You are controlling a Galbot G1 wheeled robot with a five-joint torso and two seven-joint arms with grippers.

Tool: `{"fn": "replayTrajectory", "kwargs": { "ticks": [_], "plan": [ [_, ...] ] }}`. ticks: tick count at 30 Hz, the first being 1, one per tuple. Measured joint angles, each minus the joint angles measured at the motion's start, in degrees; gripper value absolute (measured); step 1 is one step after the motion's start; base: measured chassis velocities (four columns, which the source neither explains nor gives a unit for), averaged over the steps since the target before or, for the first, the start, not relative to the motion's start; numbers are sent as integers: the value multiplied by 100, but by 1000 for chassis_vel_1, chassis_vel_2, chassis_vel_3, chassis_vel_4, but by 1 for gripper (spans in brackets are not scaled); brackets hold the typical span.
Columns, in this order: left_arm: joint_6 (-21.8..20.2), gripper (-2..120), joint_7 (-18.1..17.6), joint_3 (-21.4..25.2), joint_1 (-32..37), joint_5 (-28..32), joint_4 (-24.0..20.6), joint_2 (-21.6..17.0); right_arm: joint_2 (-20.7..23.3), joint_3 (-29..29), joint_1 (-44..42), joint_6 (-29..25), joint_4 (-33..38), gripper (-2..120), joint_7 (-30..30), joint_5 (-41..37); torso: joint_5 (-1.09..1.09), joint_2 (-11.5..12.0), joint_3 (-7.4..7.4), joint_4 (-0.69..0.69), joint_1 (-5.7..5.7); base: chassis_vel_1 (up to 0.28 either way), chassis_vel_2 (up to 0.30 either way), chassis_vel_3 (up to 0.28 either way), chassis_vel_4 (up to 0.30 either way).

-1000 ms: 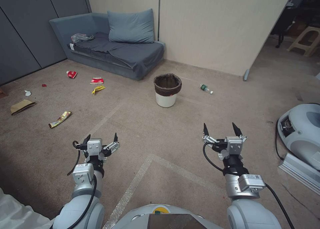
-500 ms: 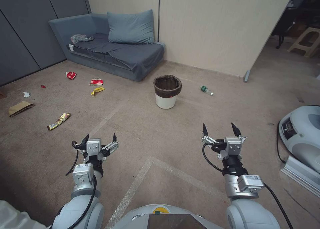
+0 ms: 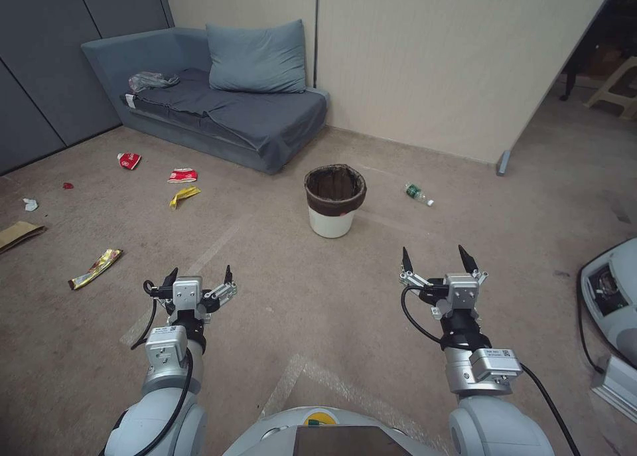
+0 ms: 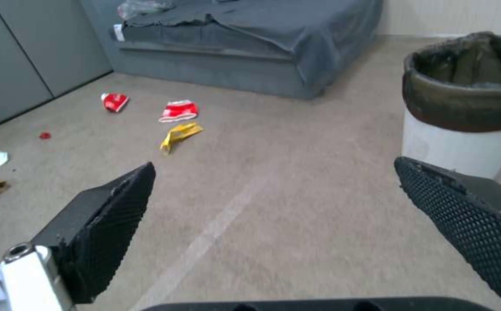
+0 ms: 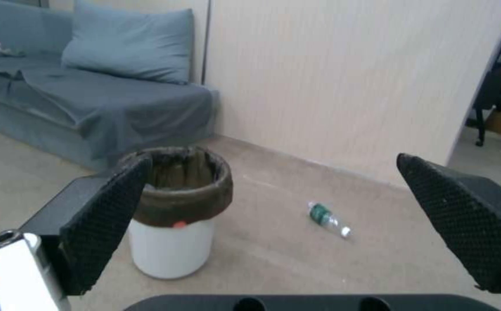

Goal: Pick up the trash bin, then pick up the garbage from the floor and place it into the trash bin.

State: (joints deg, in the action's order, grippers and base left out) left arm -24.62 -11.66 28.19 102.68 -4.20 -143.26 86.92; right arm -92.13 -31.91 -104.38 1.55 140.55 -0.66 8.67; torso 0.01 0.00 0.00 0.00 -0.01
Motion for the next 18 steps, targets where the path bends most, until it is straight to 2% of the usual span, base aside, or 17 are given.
{"fn": "replayTrajectory", "kwargs": {
  "ticks": [18],
  "plan": [
    [-1,100,29,-7,3,-35,2,5,0,2,0,-3,-1,100,7,6,-3,0,0,0,0,-172,181,173,-178]
  ]
}}
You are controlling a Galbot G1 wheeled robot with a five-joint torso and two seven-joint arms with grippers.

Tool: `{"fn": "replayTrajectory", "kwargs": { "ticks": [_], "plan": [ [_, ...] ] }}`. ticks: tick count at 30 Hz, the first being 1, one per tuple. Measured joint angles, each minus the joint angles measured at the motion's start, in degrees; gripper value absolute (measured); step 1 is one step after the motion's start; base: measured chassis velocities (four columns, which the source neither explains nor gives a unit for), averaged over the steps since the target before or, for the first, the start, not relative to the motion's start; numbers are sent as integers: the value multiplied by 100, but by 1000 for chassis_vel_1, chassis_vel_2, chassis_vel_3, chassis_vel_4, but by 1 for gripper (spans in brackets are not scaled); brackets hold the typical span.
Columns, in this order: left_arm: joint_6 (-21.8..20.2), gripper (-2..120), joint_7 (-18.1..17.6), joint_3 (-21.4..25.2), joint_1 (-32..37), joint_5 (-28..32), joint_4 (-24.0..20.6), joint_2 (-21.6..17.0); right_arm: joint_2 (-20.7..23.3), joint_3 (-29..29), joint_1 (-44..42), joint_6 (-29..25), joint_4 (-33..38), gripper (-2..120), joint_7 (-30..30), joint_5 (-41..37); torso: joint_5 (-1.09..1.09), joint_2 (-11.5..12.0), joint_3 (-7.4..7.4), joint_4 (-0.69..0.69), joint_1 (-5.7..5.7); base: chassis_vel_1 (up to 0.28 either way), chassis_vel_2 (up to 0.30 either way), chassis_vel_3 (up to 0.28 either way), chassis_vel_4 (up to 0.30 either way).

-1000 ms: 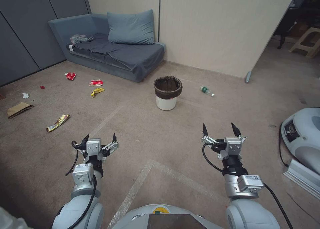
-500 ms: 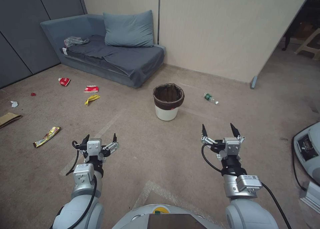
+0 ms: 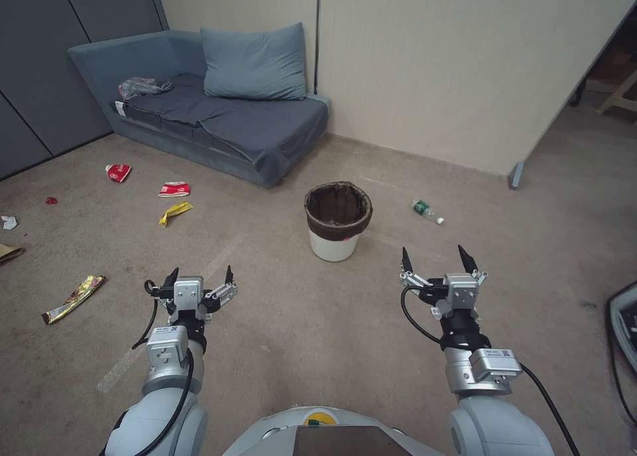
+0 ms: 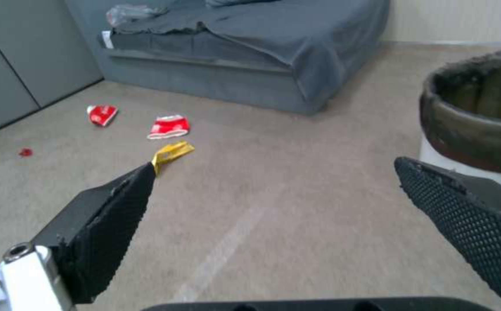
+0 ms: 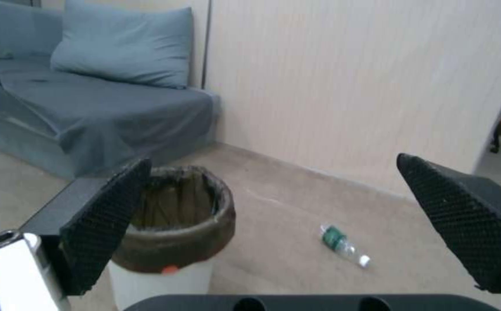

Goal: Pick up the trash bin, then pick up the garbage from the floor and place it into the trash bin.

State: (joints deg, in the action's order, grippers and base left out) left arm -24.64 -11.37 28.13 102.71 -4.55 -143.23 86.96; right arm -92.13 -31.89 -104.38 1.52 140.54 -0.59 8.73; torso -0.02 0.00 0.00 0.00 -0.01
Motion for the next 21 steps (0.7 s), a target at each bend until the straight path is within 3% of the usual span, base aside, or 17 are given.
{"fn": "replayTrajectory", "kwargs": {
  "ticks": [21],
  "plan": [
    [3,100,17,5,4,-18,0,1,0,4,4,-41,-18,100,30,13,2,0,0,1,1,-161,179,173,-171]
  ]
}}
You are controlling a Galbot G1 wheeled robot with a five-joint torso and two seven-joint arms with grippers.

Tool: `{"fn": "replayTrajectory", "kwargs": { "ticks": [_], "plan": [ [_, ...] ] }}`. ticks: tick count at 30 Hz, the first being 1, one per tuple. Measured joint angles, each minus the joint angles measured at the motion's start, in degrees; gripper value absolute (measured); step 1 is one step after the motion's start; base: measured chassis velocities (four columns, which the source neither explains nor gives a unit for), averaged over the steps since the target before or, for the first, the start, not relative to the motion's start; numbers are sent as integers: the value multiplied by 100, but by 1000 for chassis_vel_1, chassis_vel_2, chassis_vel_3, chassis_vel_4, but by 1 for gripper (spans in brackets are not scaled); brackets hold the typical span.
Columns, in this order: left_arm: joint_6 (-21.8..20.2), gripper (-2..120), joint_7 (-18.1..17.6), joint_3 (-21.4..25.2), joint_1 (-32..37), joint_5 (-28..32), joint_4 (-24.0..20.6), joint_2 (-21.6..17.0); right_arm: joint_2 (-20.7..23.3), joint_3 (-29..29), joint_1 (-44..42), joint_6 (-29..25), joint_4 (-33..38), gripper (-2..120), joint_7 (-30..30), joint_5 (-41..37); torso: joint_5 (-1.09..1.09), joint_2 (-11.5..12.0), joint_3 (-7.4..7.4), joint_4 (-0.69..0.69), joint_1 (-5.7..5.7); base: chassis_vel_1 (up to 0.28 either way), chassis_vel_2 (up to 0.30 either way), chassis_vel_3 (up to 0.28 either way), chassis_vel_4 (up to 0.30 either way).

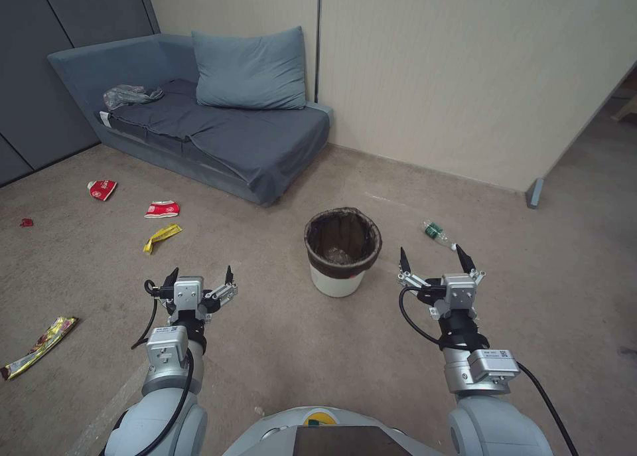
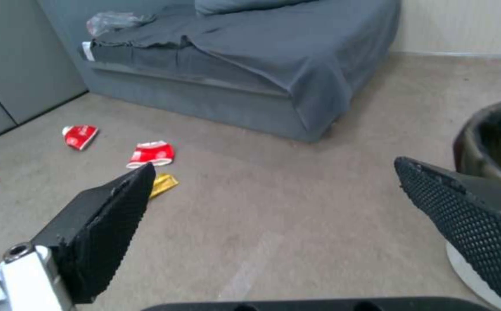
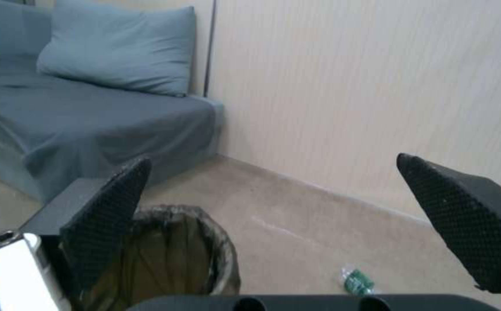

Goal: Pick up the trash bin, then pick up the garbage from the floor and place it into the trash bin.

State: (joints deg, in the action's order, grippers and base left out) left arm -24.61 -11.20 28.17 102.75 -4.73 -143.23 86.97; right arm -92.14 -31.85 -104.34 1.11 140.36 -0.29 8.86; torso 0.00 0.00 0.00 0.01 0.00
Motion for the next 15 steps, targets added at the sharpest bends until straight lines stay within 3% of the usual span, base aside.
{"fn": "replayTrajectory", "kwargs": {
  "ticks": [15],
  "plan": [
    [0,100,23,2,4,-9,0,1,0,-4,4,-117,-56,100,122,73,0,0,0,-1,0,-171,178,168,-176]
  ]
}}
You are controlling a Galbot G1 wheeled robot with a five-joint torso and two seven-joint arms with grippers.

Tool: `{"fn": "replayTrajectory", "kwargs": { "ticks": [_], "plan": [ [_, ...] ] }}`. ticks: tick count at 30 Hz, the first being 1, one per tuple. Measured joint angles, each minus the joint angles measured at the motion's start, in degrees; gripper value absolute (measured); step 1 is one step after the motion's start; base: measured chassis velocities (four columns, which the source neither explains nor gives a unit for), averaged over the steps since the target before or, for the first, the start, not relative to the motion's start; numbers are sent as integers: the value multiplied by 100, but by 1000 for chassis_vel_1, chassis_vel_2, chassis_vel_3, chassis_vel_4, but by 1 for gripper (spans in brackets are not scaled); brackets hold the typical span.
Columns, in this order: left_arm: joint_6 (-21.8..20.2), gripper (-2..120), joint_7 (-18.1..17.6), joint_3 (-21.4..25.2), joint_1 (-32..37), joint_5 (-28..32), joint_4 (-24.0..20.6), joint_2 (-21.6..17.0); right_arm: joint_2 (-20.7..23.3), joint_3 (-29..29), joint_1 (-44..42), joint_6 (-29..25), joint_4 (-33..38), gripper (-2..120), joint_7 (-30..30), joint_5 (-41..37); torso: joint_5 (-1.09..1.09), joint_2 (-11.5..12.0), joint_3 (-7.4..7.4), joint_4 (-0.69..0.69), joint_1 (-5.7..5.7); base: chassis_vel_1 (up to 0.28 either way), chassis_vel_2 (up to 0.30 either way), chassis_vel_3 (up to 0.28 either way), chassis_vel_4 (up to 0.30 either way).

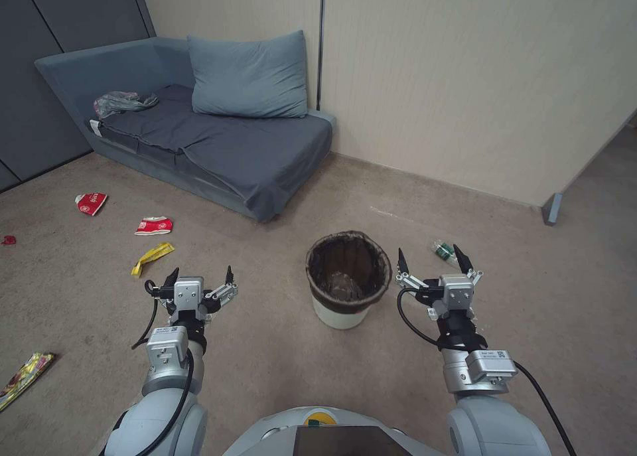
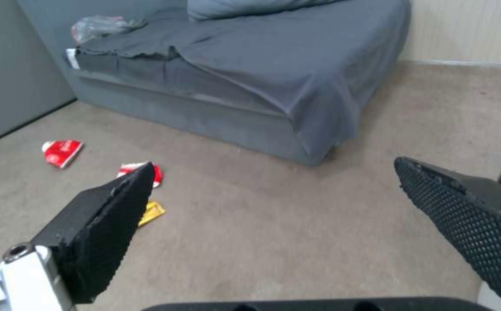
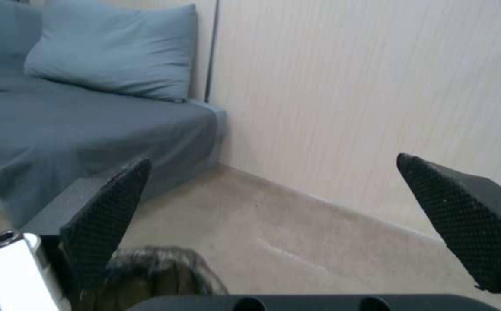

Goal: Pick up the trash bin, then pick up the garbage from the floor and place it into the trash bin.

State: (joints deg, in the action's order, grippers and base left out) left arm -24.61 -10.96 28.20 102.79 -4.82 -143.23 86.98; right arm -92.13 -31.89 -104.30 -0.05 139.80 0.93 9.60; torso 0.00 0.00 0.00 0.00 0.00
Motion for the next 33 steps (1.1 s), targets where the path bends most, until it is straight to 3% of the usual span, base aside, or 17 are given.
{"fn": "replayTrajectory", "kwargs": {
  "ticks": [11,12,16,27,33],
  "plan": [
    [-15,100,10,-12,9,11,0,-13,0,-8,6,-105,-32,100,41,30,0,0,-2,-1,-1,-157,141,161,-157],
    [-18,100,15,-12,9,13,0,-23,0,-8,11,-386,-119,100,51,118,0,0,-2,0,-1,-38,13,46,-78],
    [-23,100,24,-13,20,13,0,-37,0,-8,13,-572,-173,100,56,175,0,0,0,0,1,-10,3,11,-19],
    [-78,100,34,-54,25,54,-1,-56,0,9,4,-610,-201,100,59,287,0,0,0,0,0,0,0,0,0],
    [-269,100,121,-88,22,436,-1,-113,0,16,0,-615,-207,100,58,317,0,0,0,-1,1,0,0,0,0]
  ]
}}
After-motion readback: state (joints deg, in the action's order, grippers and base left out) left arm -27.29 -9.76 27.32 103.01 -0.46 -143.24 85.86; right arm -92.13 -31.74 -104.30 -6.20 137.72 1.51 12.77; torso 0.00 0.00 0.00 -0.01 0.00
